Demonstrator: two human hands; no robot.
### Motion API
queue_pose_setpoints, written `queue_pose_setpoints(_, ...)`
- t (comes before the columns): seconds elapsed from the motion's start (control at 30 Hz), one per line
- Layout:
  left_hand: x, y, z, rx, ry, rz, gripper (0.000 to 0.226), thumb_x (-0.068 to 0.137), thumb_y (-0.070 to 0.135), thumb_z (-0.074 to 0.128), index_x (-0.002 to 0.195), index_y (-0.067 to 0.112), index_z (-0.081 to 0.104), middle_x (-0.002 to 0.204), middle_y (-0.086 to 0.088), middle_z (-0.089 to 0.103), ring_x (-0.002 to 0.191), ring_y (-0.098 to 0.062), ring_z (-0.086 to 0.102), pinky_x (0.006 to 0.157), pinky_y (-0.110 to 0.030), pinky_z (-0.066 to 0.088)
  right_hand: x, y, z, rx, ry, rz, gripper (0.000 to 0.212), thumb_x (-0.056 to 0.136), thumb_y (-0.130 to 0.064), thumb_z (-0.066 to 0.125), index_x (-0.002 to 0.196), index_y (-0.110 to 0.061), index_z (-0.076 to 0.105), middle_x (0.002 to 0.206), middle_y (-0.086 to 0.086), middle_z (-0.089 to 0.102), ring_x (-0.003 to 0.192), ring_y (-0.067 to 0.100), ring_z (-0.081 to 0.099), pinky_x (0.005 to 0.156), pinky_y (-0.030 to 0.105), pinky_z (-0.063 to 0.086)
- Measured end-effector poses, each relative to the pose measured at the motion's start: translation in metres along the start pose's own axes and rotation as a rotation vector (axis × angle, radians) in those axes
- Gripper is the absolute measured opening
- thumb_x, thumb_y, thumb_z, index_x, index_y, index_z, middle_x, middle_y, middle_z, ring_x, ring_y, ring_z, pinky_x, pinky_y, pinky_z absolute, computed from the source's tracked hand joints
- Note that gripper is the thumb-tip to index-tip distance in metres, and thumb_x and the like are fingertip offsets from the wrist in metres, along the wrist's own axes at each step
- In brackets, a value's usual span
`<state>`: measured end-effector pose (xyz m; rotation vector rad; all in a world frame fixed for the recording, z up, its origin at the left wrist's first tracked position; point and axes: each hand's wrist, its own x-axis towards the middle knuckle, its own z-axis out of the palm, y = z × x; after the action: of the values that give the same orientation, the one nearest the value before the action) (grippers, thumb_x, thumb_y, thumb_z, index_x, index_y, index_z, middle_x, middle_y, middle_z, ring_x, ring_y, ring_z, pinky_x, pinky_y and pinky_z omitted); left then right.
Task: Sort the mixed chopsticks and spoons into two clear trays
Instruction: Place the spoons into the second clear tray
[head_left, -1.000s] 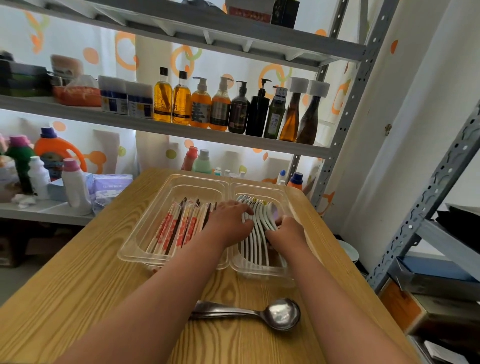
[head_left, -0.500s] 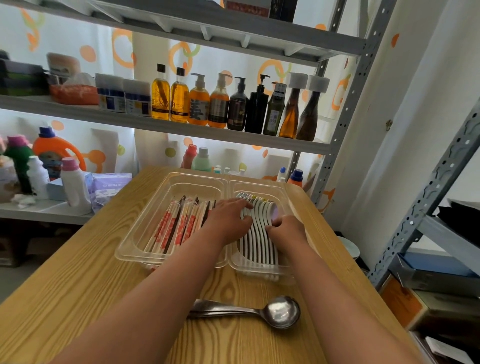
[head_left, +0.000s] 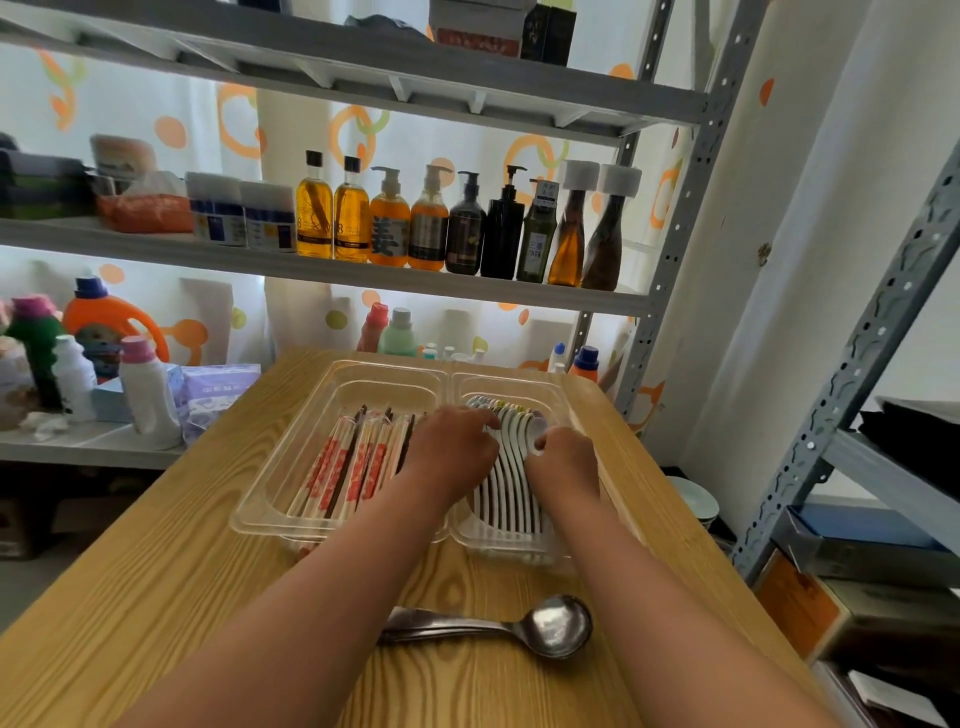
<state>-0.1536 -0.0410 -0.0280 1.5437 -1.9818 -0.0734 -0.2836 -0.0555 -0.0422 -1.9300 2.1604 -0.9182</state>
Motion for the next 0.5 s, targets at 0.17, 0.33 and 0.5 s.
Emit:
queue_pose_setpoints(0.17,-0.009,0.012,-0.009,0.054,0.396,0.230,0.008,0.080,0.016,0.062,0.085,0.016,0.068,0.080,0.000,0.069,0.077,-0.022,0.062,0.071,-0.031,0.042,-0.019,-0.021,-0.022,0.032,0.163,-0.219,0.018,0.092,-0.012,0.052,0.084,-0.006,0.067,0.082,0.007,0.063,0.064,0.009,0.046,0.052,0.009,0.025)
queue_pose_setpoints(0.33,-0.030,0.009,-0.021,-0.049,0.365,0.199,0.019,0.082,0.021,0.054,0.091,0.016,0.070,0.085,0.001,0.070,0.078,-0.021,0.062,0.072,-0.031,0.042,-0.047,-0.030,-0.039,0.132,0.143,-0.273,0.013,0.087,-0.014,0.055,0.082,-0.008,0.065,0.077,0.003,0.059,0.064,0.009,0.048,0.053,0.013,0.029)
queue_pose_setpoints(0.5,-0.057,-0.003,-0.033,-0.144,0.265,0.101,0.018,0.084,0.020,0.057,0.097,0.021,0.070,0.090,0.003,0.069,0.081,-0.018,0.061,0.075,-0.034,0.050,-0.084,-0.033,-0.050,0.198,0.075,-0.304,0.006,0.082,-0.017,0.060,0.082,-0.012,0.064,0.073,-0.002,0.058,0.068,0.013,0.055,0.056,0.020,0.038)
